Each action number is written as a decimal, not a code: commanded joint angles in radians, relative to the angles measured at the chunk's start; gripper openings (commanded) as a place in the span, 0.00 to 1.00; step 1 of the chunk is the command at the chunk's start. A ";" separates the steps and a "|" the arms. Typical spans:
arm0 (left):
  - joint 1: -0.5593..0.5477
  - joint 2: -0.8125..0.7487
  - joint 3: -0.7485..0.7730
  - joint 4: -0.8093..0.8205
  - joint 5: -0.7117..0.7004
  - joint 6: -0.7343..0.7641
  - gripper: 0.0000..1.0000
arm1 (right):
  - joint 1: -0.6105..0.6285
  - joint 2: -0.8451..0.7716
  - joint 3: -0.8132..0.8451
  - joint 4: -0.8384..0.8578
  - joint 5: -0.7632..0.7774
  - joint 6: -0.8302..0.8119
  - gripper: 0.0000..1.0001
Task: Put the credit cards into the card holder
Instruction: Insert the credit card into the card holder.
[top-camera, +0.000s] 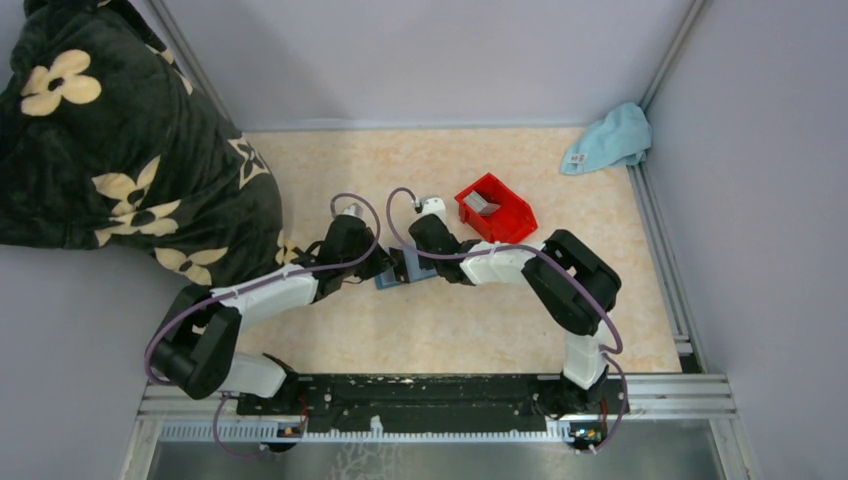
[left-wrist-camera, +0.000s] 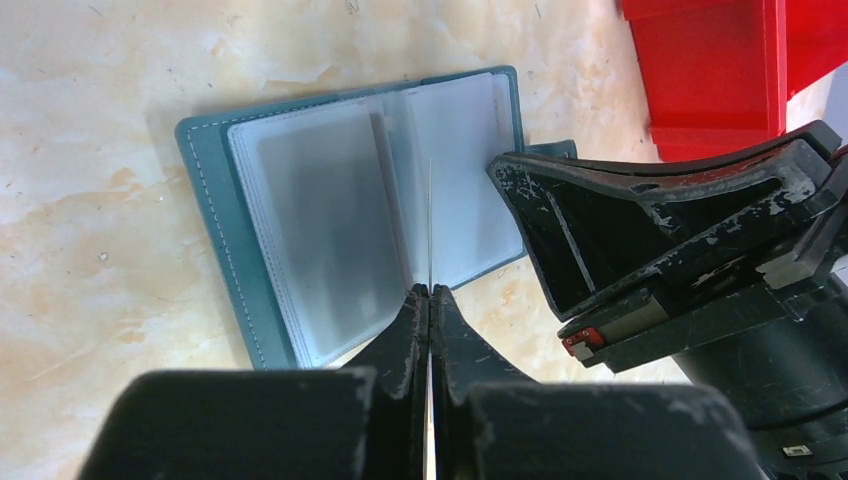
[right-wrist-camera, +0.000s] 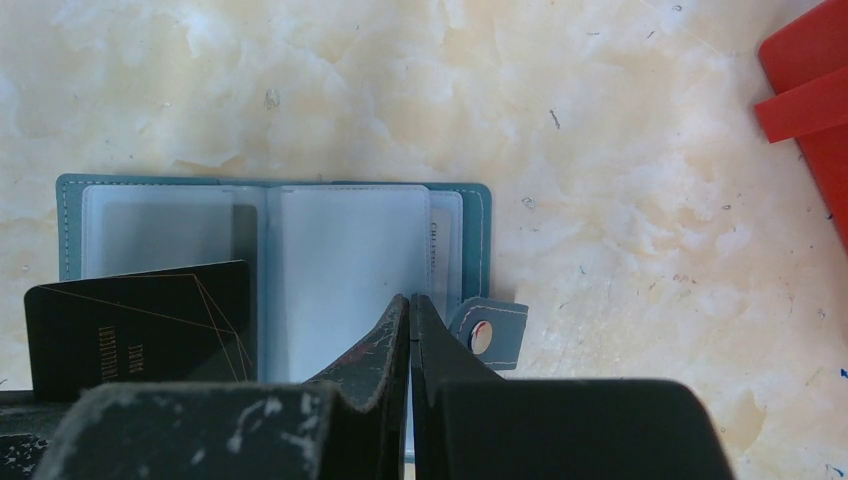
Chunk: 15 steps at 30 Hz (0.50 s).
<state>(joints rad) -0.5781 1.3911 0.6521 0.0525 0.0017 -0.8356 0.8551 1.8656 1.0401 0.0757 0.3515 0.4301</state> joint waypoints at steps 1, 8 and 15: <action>0.000 -0.004 -0.022 0.088 0.005 -0.035 0.00 | -0.008 -0.006 -0.037 -0.057 -0.020 0.002 0.00; 0.005 0.031 -0.016 0.106 0.025 -0.055 0.00 | -0.009 -0.012 -0.041 -0.060 -0.012 -0.003 0.00; 0.012 0.042 -0.004 0.072 0.019 -0.058 0.00 | -0.009 -0.011 -0.043 -0.060 -0.012 -0.004 0.00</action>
<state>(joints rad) -0.5732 1.4326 0.6353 0.1192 0.0185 -0.8818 0.8543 1.8610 1.0279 0.0910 0.3492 0.4301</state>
